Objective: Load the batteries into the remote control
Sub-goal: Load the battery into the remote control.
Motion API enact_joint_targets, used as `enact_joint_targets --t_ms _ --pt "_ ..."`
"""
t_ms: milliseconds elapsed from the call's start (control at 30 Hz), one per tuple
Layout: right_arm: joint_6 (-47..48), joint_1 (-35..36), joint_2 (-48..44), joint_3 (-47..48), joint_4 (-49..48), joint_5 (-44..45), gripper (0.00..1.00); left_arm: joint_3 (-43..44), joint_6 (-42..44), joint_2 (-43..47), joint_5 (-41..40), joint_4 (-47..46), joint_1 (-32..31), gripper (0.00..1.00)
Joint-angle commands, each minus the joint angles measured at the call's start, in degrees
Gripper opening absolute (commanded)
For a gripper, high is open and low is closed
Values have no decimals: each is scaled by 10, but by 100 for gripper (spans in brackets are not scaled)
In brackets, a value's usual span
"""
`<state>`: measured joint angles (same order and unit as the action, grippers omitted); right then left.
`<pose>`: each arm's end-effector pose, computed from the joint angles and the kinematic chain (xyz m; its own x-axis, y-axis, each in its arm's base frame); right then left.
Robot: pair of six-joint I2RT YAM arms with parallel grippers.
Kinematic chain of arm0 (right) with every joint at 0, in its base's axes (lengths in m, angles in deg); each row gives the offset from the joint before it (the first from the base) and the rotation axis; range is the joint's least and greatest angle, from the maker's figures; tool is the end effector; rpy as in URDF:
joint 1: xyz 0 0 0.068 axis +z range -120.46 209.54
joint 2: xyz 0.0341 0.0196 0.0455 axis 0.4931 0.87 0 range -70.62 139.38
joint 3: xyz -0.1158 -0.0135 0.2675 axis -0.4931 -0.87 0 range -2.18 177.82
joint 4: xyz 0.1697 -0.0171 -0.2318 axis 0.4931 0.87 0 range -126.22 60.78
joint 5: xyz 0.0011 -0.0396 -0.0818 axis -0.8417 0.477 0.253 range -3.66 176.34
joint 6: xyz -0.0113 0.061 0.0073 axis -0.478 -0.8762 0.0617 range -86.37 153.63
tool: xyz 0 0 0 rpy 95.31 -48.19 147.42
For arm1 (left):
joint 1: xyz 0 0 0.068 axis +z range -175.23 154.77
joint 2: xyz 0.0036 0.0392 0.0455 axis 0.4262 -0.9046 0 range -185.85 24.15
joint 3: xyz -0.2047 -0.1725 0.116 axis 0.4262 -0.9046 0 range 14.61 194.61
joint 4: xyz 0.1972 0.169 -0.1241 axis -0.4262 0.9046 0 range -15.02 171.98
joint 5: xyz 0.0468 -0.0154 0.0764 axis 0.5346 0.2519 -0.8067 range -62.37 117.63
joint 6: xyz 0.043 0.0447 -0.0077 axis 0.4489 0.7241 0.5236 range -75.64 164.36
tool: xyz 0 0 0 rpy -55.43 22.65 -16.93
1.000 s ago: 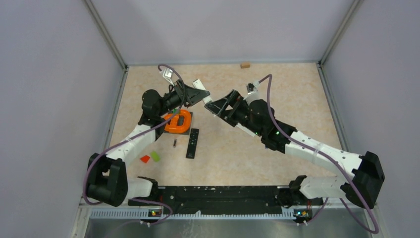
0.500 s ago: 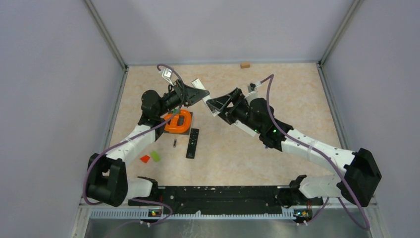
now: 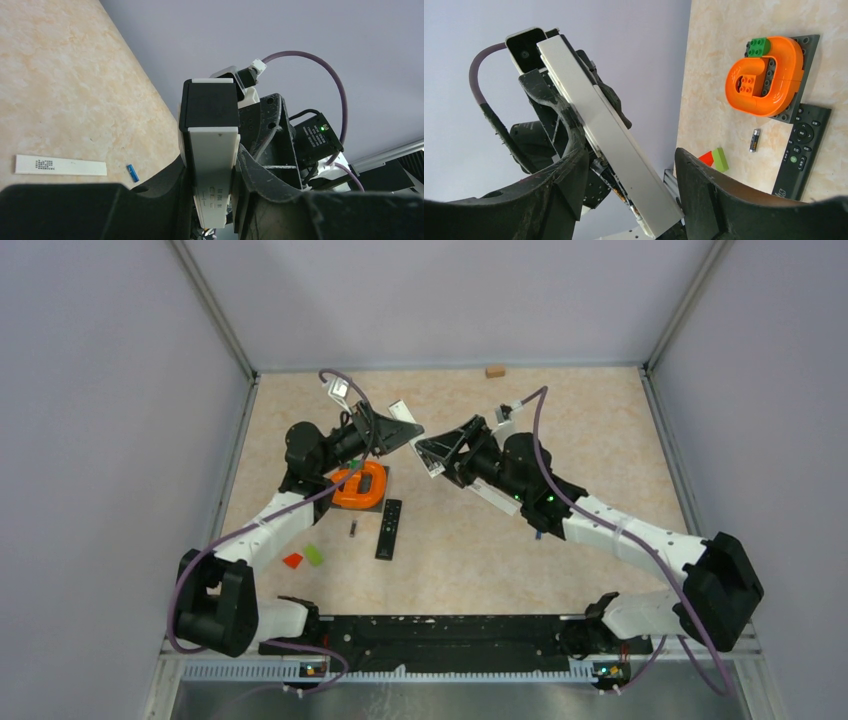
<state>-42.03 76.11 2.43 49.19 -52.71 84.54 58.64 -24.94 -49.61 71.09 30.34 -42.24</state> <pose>0.2287 0.2436 0.3287 -0.7394 0.6275 -0.2440 -0.1250 0.2282 0.9656 0.2892 -0.1227 0.3304 -0.7062 -0.4940 -0.5072 0.5300 0.1061 -0.8413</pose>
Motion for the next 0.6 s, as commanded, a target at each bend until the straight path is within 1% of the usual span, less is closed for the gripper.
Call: enact_joint_targets --t_ms 0,200,367,467,567 --pt "-4 -14 8 3 -47 -33 62 -5 3 8 10 -33 -1 0" --pt "-7 -15 7 -9 -55 -39 52 -6 -2 8 6 -30 -1 0" --pt "-2 -14 7 -20 -63 -44 45 3 -23 5 7 -29 -1 0" --pt "17 -14 6 -22 -64 -46 40 10 -38 6 8 -24 -1 0" --pt "56 -15 2 -19 -51 -42 38 15 -49 8 10 -14 0 0"
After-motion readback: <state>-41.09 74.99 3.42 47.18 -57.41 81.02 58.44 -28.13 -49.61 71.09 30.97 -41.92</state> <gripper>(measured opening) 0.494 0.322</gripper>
